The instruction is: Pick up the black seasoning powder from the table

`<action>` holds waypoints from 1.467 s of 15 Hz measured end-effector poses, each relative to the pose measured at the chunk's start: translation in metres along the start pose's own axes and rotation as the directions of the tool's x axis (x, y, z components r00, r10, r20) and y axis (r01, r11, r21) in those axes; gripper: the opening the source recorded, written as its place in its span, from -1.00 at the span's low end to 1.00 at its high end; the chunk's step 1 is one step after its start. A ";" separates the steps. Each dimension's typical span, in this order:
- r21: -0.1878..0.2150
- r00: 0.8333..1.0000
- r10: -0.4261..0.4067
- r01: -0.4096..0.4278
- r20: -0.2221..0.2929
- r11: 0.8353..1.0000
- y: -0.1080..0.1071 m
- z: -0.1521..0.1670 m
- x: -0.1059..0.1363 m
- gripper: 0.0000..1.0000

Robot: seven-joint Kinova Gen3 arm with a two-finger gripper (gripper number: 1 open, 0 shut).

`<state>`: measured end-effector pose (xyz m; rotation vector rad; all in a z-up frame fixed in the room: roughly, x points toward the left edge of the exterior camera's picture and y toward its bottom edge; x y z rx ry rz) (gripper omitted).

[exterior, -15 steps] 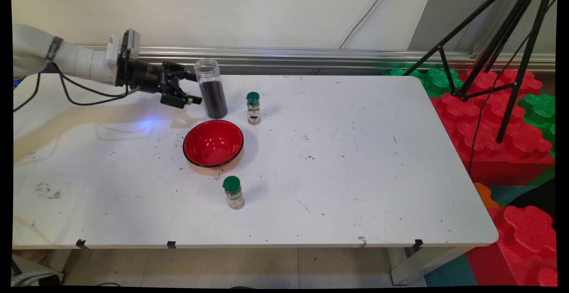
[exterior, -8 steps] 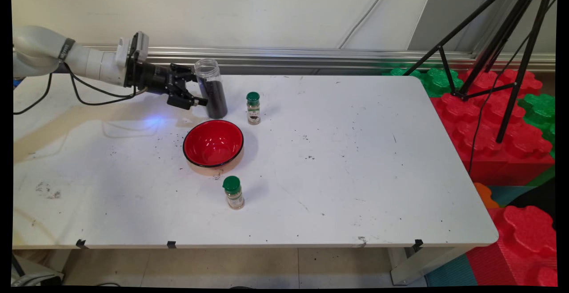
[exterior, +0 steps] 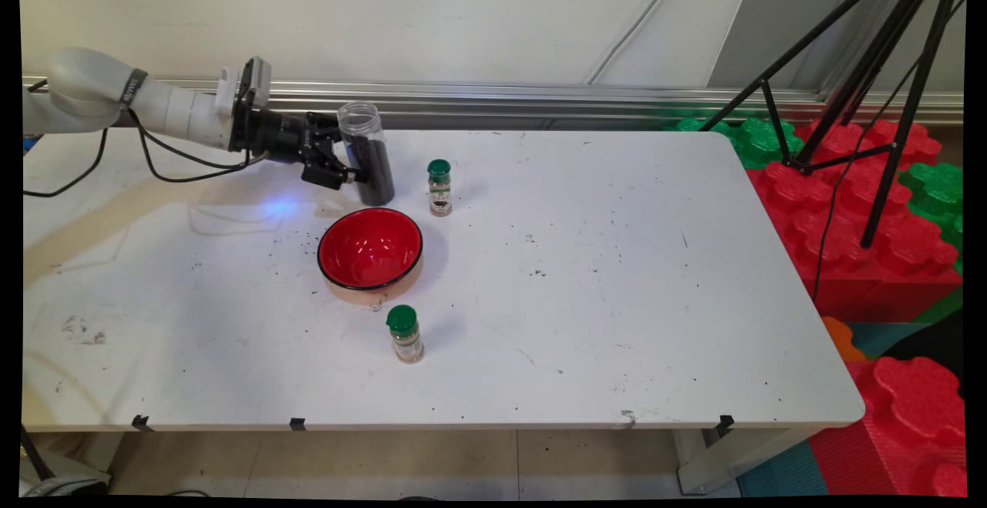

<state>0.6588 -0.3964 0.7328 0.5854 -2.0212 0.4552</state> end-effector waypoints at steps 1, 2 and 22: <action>-0.001 1.000 -0.002 0.002 -0.002 1.000 -0.001 0.003 0.000 1.00; -0.002 1.000 -0.004 0.004 -0.004 1.000 -0.002 0.005 0.000 1.00; -0.019 0.998 -0.063 0.063 -0.013 0.998 -0.009 0.027 -0.008 -1.00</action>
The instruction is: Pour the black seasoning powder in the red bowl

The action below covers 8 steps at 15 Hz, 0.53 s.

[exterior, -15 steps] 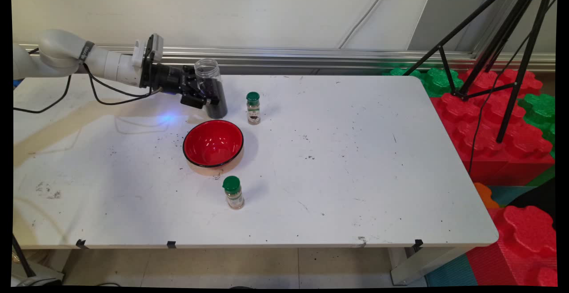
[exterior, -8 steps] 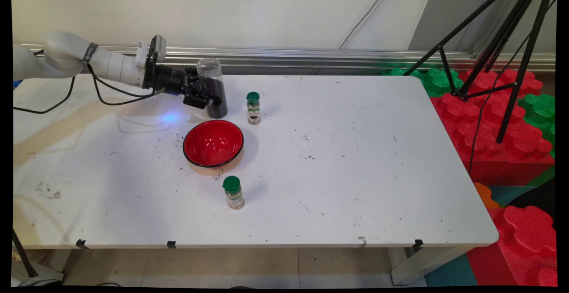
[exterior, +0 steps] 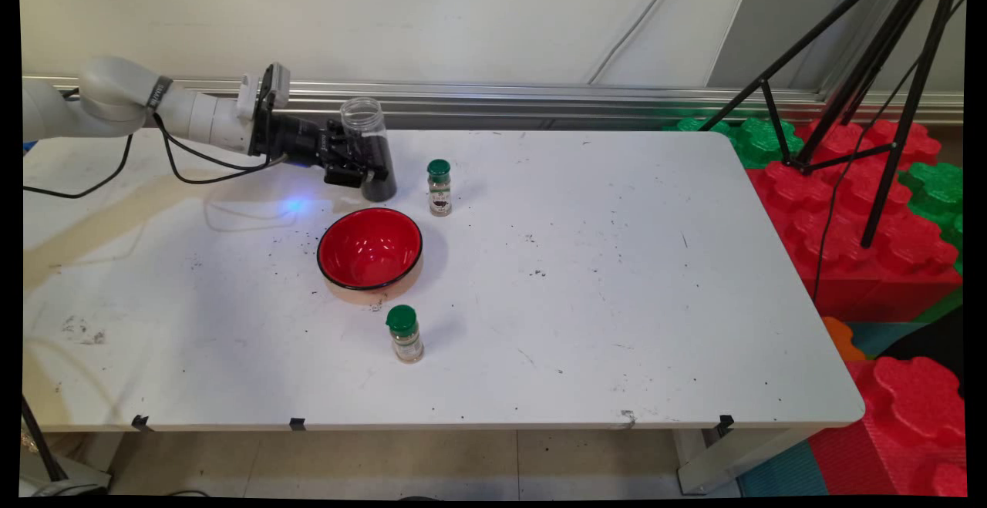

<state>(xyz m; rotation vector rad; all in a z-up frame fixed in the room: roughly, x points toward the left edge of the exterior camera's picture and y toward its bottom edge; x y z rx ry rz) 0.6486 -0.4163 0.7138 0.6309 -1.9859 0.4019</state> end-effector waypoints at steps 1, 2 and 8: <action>-0.002 1.000 -0.001 0.001 0.001 1.000 0.000 0.000 0.000 -1.00; -0.003 1.000 -0.001 0.001 0.001 1.000 0.001 0.000 -0.001 -1.00; -0.009 1.000 0.006 -0.006 -0.004 1.000 0.005 -0.002 0.001 -1.00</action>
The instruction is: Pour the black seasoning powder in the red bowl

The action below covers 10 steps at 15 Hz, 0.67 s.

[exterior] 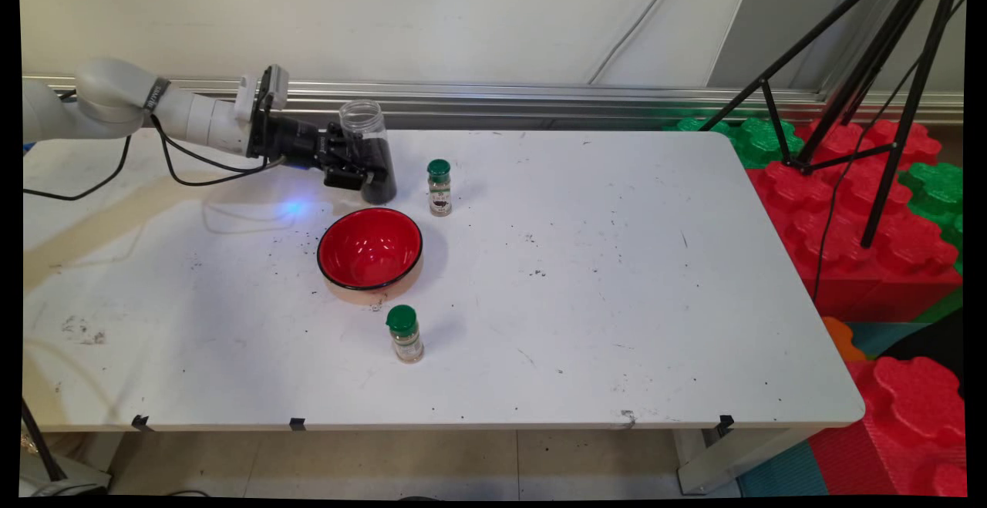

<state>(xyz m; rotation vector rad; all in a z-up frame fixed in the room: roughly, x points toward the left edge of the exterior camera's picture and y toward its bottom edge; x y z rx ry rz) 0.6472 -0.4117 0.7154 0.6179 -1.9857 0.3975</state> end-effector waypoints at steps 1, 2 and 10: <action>0.000 1.000 0.003 -0.003 -0.001 1.000 0.000 0.000 0.001 -1.00; 0.001 1.000 0.009 -0.009 -0.004 1.000 0.001 -0.001 0.002 -1.00; 0.013 0.997 0.082 -0.082 -0.012 0.997 0.010 -0.007 0.017 -1.00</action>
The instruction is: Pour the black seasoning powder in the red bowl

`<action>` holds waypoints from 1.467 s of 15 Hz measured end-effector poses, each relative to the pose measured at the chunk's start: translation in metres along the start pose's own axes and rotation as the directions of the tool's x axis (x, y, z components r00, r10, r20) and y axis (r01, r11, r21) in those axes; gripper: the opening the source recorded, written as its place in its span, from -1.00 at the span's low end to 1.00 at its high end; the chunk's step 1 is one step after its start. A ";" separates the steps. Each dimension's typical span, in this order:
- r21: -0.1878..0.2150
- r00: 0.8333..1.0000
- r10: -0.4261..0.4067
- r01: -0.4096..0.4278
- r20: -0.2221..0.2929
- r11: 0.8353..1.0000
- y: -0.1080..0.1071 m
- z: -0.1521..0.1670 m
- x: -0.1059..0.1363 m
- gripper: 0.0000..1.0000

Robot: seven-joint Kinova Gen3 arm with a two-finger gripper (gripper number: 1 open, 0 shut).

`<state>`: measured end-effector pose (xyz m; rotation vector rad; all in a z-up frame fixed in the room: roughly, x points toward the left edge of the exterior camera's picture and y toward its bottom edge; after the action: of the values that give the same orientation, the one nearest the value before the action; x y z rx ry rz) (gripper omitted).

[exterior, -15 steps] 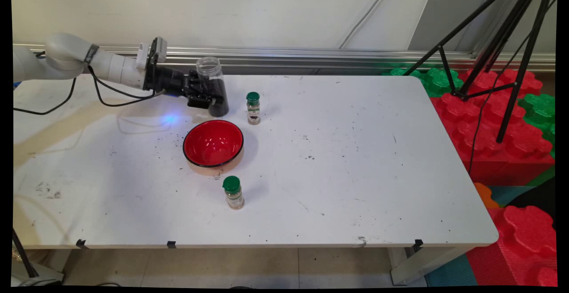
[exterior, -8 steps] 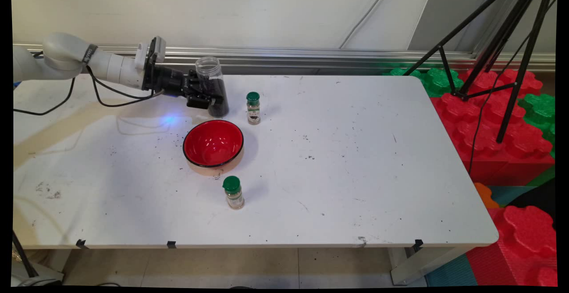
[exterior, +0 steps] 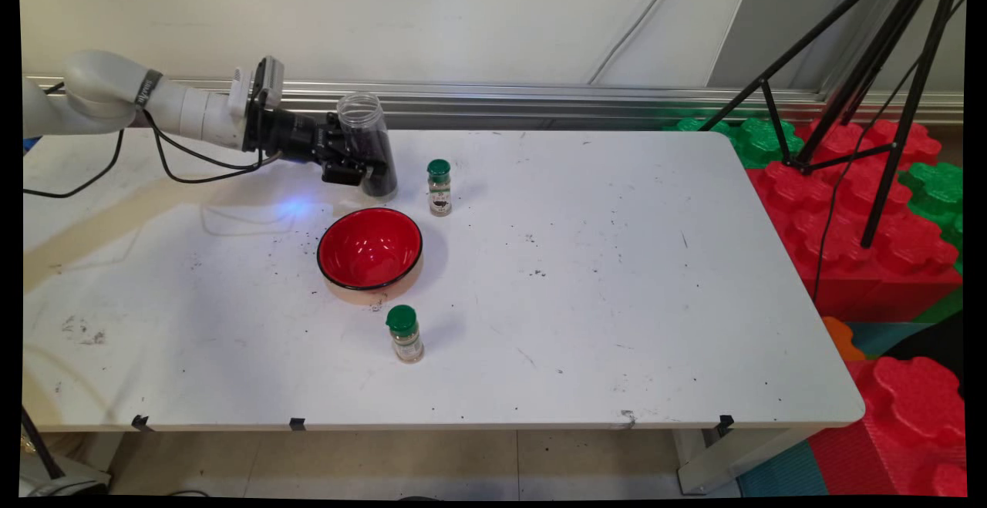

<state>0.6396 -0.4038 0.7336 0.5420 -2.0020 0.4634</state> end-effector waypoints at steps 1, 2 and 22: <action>0.003 1.000 0.009 -0.009 -0.001 1.000 0.002 -0.001 0.002 -1.00; 0.006 1.000 0.023 -0.023 -0.001 1.000 0.004 -0.002 0.006 -1.00; 0.021 0.889 0.456 -0.457 0.043 0.889 0.042 -0.014 0.022 -1.00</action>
<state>0.6169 -0.3656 0.7556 0.0858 -2.1612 0.7760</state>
